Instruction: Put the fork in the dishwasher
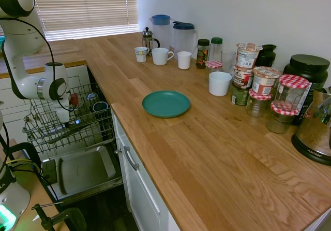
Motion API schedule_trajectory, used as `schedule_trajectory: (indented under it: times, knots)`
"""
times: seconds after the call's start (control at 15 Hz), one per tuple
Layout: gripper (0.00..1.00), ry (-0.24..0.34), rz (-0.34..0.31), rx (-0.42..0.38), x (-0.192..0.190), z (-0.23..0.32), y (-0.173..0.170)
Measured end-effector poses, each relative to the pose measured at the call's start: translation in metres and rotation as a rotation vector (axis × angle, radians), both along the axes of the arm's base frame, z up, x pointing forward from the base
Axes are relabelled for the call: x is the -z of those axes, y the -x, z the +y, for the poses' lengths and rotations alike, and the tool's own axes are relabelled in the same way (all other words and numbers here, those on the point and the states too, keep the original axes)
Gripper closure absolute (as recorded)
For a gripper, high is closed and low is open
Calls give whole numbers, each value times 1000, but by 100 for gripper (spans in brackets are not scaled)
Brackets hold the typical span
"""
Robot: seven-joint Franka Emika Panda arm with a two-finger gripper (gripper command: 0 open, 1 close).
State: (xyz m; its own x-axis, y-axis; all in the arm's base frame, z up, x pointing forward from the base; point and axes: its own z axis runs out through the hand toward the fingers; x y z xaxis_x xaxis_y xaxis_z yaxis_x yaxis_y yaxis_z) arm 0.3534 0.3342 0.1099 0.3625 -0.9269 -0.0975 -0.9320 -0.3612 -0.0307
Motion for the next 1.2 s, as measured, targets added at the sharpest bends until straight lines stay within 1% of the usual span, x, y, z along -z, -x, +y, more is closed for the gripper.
schedule_trajectory:
  times: [0.53, 0.73, 0.93, 1.2]
  knots:
    - [0, -3, 6, -20, 4, -3, -1]
    - [0, -7, -13, -31, -3, 2, -1]
    - [0, -12, -51, -42, -33, 8, -2]
    - [0, 2, -75, -36, -90, 10, 6]
